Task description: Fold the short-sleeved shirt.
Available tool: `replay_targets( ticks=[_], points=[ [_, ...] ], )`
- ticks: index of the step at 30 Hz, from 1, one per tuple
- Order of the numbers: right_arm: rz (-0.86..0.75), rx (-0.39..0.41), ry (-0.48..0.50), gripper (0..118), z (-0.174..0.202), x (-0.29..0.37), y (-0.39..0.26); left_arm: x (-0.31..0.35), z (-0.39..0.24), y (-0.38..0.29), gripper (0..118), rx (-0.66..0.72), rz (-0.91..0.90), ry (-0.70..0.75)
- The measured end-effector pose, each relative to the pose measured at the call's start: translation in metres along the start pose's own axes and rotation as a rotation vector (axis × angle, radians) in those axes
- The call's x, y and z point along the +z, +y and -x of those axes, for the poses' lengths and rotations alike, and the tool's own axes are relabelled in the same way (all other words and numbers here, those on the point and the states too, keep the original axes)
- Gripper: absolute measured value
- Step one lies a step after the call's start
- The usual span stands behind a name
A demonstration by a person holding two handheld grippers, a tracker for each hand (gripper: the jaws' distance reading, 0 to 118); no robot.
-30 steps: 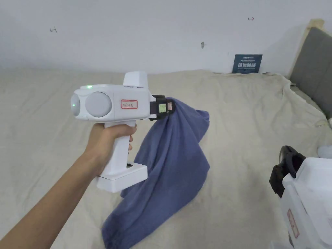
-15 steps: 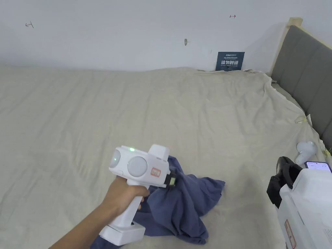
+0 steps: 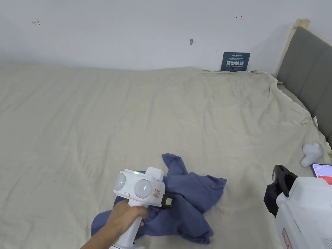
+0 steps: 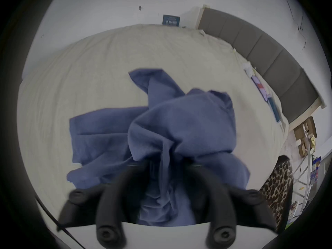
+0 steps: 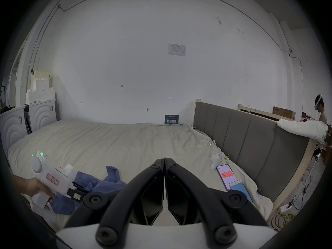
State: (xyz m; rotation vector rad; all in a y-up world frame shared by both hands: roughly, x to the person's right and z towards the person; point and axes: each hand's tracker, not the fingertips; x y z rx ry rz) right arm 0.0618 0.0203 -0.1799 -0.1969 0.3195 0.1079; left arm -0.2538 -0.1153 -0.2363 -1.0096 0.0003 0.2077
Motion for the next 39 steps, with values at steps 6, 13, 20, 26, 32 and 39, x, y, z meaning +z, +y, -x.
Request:
replay_targets(
  ticks=[6, 13, 20, 26, 32, 39],
  points=[
    [-0.036, -0.003, 0.018, 0, 0.002, 0.001, 0.010, 0.083, 0.011, 0.013, 115, 0.082, -0.325, -0.018],
    [-0.086, 0.003, 0.046, 0, 0.011, 0.000, 0.027, 0.183, 0.021, 0.004, 115, 0.043, -0.674, 0.210],
    [-0.135, 0.001, 0.063, 0, 0.019, 0.000, 0.041, 0.225, 0.048, -0.025, 108, 0.047, -0.948, 0.443],
    [-0.154, -0.001, 0.064, 0, 0.022, -0.001, 0.041, 0.228, 0.059, -0.050, 64, -0.005, -1.019, 0.528],
    [-0.151, -0.006, 0.064, 0, 0.024, -0.002, 0.038, 0.221, 0.065, -0.059, 0, 0.030, -1.000, 0.535],
    [-0.151, -0.004, 0.066, 0, 0.025, 0.000, 0.038, 0.221, 0.065, -0.058, 0, 0.047, -0.992, 0.528]
  ],
)
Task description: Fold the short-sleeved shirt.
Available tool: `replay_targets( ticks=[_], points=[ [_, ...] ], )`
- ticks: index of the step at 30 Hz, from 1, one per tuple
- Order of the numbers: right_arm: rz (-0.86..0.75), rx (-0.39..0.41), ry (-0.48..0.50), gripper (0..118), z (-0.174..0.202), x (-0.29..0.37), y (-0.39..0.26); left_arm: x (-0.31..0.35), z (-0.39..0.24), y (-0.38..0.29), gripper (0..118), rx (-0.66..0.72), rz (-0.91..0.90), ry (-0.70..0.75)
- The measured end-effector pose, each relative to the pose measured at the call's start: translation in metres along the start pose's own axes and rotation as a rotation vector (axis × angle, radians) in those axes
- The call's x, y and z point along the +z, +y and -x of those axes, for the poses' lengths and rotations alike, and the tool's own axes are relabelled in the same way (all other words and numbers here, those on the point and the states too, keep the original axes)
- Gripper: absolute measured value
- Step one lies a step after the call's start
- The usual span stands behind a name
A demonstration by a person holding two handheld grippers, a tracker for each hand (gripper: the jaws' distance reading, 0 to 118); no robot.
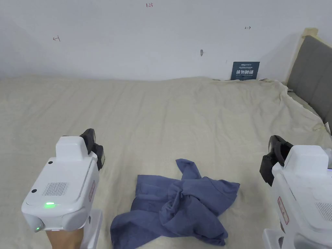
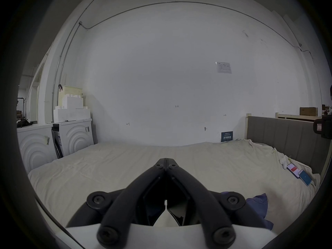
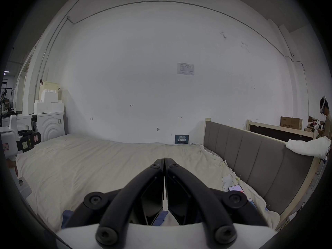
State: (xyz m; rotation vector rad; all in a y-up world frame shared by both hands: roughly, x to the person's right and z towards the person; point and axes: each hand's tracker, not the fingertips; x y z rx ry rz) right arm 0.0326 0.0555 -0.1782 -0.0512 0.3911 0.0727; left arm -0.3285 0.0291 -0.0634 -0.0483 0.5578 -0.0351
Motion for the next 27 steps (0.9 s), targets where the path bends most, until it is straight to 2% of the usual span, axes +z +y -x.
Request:
replay_targets(
  ticks=[6, 10, 18, 21, 23, 24, 25, 26, 27],
  points=[
    [0.001, -0.003, -0.004, 0, -0.002, -0.002, -0.001, -0.002, -0.002, 0.000, 0, -0.013, 0.038, -0.011],
    [0.006, -0.002, -0.003, 0, -0.003, -0.002, -0.003, -0.017, -0.005, -0.008, 0, 0.011, 0.269, -0.010],
    [0.033, -0.013, -0.004, 0, 0.001, 0.000, -0.009, -0.043, 0.005, -0.081, 0, 0.255, 0.762, -0.081],
    [0.047, -0.014, -0.001, 0, 0.002, 0.001, -0.013, -0.034, -0.002, -0.109, 1, 0.231, 0.870, -0.082],
    [0.056, -0.012, -0.001, 0, 0.002, 0.001, -0.016, -0.028, -0.008, -0.126, 10, 0.186, 0.941, -0.077],
    [0.061, -0.012, 0.000, 0, 0.002, 0.001, -0.017, -0.027, -0.009, -0.135, 20, 0.174, 0.966, -0.076],
    [0.065, -0.012, 0.000, 0, 0.002, 0.001, -0.019, -0.025, -0.012, -0.141, 33, 0.167, 0.999, -0.088],
    [0.070, -0.013, 0.000, 0, 0.000, 0.000, -0.021, -0.023, -0.014, -0.147, 52, 0.171, 1.008, -0.082],
    [0.074, -0.014, 0.001, 0, 0.000, 0.000, -0.023, -0.021, -0.016, -0.151, 77, 0.167, 1.021, -0.076]
  ],
)
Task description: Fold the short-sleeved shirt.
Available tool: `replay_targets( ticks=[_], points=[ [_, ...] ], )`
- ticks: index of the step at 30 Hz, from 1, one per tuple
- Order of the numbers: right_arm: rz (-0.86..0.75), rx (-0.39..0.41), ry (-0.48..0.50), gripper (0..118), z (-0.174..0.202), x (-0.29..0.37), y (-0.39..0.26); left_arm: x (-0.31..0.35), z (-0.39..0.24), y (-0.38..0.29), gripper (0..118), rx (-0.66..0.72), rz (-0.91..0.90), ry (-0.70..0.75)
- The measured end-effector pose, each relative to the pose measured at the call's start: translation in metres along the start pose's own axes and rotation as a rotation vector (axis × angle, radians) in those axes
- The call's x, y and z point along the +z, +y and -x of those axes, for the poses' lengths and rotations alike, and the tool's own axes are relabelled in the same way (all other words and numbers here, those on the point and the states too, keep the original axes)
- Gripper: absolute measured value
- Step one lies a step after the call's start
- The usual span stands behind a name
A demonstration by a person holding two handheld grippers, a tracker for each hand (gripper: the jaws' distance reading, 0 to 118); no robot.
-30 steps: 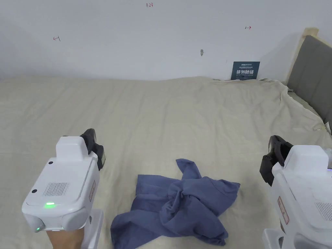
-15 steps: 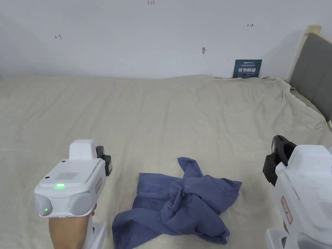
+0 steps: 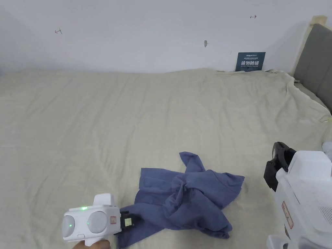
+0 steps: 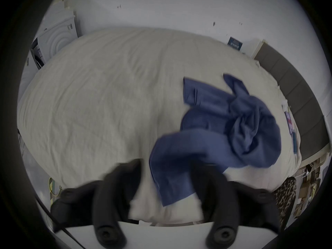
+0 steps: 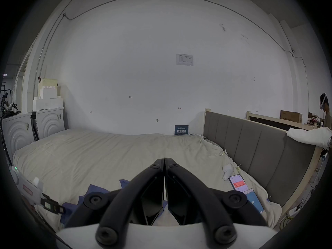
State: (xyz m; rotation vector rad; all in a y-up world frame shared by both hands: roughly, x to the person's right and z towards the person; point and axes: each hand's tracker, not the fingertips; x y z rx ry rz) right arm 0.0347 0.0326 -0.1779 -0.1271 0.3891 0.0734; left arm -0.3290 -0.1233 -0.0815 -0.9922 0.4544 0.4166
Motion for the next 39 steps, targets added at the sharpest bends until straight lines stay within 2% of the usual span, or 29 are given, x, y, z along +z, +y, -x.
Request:
replay_targets(
  ticks=[1, 2, 7, 8, 9, 10, 12, 13, 14, 15, 16, 21, 26, 29, 31, 34, 36, 39],
  points=[
    [0.004, -0.002, 0.001, 0, 0.000, 0.000, -0.001, -0.003, -0.001, -0.005, 91, -0.003, 0.012, 0.006],
    [0.008, -0.002, 0.002, 0, 0.000, 0.000, -0.003, -0.004, -0.003, -0.008, 98, -0.007, 0.014, 0.009],
    [0.029, 0.001, 0.008, 0, 0.002, 0.000, -0.008, -0.018, -0.010, -0.013, 96, -0.043, 0.033, 0.040],
    [0.033, 0.002, 0.008, 0, 0.002, -0.001, -0.010, -0.022, -0.012, -0.015, 88, -0.049, 0.042, 0.049],
    [0.037, 0.001, 0.008, 0, 0.002, -0.002, -0.011, -0.022, -0.013, -0.017, 72, -0.056, 0.044, 0.048],
    [0.041, 0.001, 0.009, 0, 0.003, -0.002, -0.012, -0.026, -0.014, -0.018, 63, -0.068, 0.052, 0.044],
    [0.052, 0.000, 0.011, 0, 0.003, -0.003, -0.013, -0.028, -0.018, -0.024, 60, -0.092, 0.047, 0.068],
    [0.056, -0.001, 0.014, 0, 0.003, -0.004, -0.013, -0.030, -0.018, -0.022, 54, -0.100, 0.043, 0.070],
    [0.060, -0.001, 0.016, 0, 0.004, -0.005, -0.013, -0.028, -0.020, -0.021, 40, -0.104, 0.046, 0.069],
    [0.064, 0.002, 0.016, 0, 0.004, -0.006, -0.014, -0.026, -0.022, -0.020, 15, -0.116, 0.040, 0.066],
    [0.070, 0.006, 0.017, 0, 0.005, -0.009, -0.014, -0.025, -0.023, -0.020, 8, -0.141, 0.027, 0.058],
    [0.131, 0.004, 0.027, 0, 0.004, -0.030, -0.023, -0.017, -0.011, -0.016, 1, -0.128, 0.001, -0.028],
    [0.276, -0.030, 0.058, 0, -0.005, -0.081, -0.040, 0.018, 0.000, -0.005, 0, -0.081, -0.094, -0.112],
    [0.376, -0.018, 0.068, 3, -0.005, -0.118, -0.054, 0.035, 0.002, 0.006, 0, -0.080, -0.136, -0.143],
    [0.437, -0.001, 0.071, 21, -0.007, -0.142, -0.068, 0.041, 0.003, 0.012, 0, -0.083, -0.155, -0.157],
    [0.513, 0.018, 0.078, 70, -0.006, -0.176, -0.089, 0.039, 0.002, 0.022, 0, -0.086, -0.149, -0.155],
    [0.600, 0.011, 0.068, 90, -0.001, -0.191, -0.096, 0.036, 0.002, 0.023, 0, -0.091, -0.141, -0.148],
    [0.695, 0.000, 0.091, 93, -0.004, -0.224, -0.120, 0.033, 0.002, 0.024, 0, -0.083, -0.137, -0.155]
  ],
)
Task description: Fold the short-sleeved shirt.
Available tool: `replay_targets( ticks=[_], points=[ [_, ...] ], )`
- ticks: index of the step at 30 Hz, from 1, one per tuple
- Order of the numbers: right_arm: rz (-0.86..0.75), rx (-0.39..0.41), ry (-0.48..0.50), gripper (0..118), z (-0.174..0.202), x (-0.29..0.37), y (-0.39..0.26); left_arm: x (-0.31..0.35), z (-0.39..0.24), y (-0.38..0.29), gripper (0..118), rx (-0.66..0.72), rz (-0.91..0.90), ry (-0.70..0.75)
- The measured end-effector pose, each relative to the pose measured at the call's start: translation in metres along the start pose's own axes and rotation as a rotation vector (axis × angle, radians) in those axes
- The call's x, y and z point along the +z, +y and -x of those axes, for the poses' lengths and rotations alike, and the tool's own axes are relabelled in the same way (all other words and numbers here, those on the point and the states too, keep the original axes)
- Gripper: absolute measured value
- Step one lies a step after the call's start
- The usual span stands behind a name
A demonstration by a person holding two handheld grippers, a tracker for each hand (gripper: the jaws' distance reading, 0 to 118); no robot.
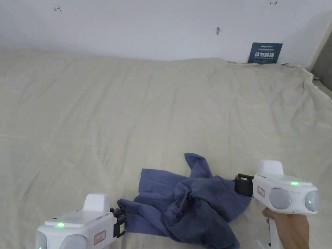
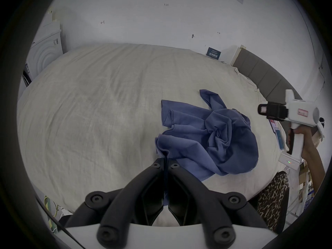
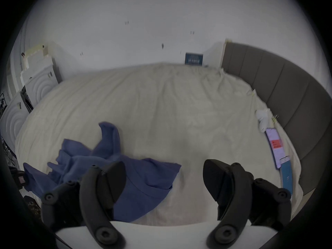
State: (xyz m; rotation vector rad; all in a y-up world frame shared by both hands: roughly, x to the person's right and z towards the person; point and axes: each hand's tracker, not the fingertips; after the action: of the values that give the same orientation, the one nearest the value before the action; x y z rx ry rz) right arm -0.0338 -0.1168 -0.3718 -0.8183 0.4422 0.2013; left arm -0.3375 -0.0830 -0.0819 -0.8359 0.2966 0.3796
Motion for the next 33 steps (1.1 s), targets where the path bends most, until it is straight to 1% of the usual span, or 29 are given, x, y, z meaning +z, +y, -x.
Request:
replay_targets(
  ticks=[3, 4, 5, 7, 8, 9, 10, 11, 12, 13, 14, 15, 19, 20, 21, 23, 24, 27, 33],
  points=[
    [0.100, -0.019, -0.011, 92, -0.002, -0.034, 0.002, -0.004, 0.002, 0.001, 0, 0.004, 0.002, 0.001],
    [0.138, -0.018, -0.004, 89, -0.005, -0.048, 0.002, -0.004, 0.002, 0.001, 0, 0.005, 0.002, 0.001],
    [0.161, -0.019, 0.002, 81, -0.006, -0.057, 0.001, -0.004, 0.003, 0.001, 0, 0.006, 0.002, 0.001],
    [0.187, -0.036, 0.055, 47, 0.000, -0.059, -0.001, -0.004, 0.003, 0.001, 0, 0.010, 0.001, -0.002],
    [0.196, -0.052, 0.078, 30, 0.011, -0.047, -0.004, -0.004, 0.003, 0.001, 0, 0.010, 0.001, -0.002],
    [0.219, -0.062, 0.100, 8, 0.013, -0.047, -0.005, -0.004, 0.003, 0.001, 0, 0.009, -0.001, -0.001],
    [0.222, -0.074, 0.130, 5, 0.015, -0.045, -0.006, -0.003, 0.003, 0.001, 0, 0.008, -0.001, 0.000],
    [0.199, -0.085, 0.167, 5, 0.017, -0.040, -0.006, -0.003, 0.002, 0.001, 0, 0.007, -0.001, 0.002],
    [0.177, -0.068, 0.129, 4, 0.026, -0.023, -0.007, -0.003, 0.002, 0.001, 0, 0.006, 0.001, 0.004],
    [0.150, -0.026, 0.107, 4, 0.030, -0.014, -0.007, -0.002, 0.002, 0.001, 0, 0.006, 0.002, 0.006],
    [0.103, 0.021, 0.107, 4, 0.033, -0.004, -0.007, 0.001, 0.001, 0.001, 0, 0.009, 0.000, 0.005],
    [0.072, 0.045, 0.097, 4, 0.035, 0.006, -0.007, 0.002, 0.001, 0.001, 0, 0.012, -0.003, 0.000],
    [-0.035, 0.067, 0.135, 4, 0.037, 0.062, 0.003, 0.011, 0.002, 0.005, 0, 0.039, -0.025, -0.027],
    [-0.062, 0.077, 0.140, 4, 0.026, 0.069, 0.011, 0.015, 0.003, 0.008, 0, 0.047, -0.036, -0.033],
    [-0.093, 0.085, 0.143, 4, 0.026, 0.082, 0.016, 0.018, 0.004, 0.011, 0, 0.053, -0.047, -0.036],
    [-0.146, 0.092, 0.150, 4, 0.024, 0.108, 0.026, 0.026, 0.008, 0.019, 0, 0.065, -0.077, -0.043],
    [-0.177, 0.088, 0.153, 4, 0.009, 0.108, 0.035, 0.030, 0.010, 0.025, 0, 0.072, -0.092, -0.044],
    [-0.265, 0.053, 0.172, 4, 0.000, 0.142, 0.055, 0.044, 0.021, 0.047, 0, 0.081, -0.146, -0.042],
    [-0.356, 0.029, 0.162, 4, -0.024, 0.176, 0.103, 0.080, 0.052, 0.113, 0, 0.078, -0.268, 0.018]
  ],
)
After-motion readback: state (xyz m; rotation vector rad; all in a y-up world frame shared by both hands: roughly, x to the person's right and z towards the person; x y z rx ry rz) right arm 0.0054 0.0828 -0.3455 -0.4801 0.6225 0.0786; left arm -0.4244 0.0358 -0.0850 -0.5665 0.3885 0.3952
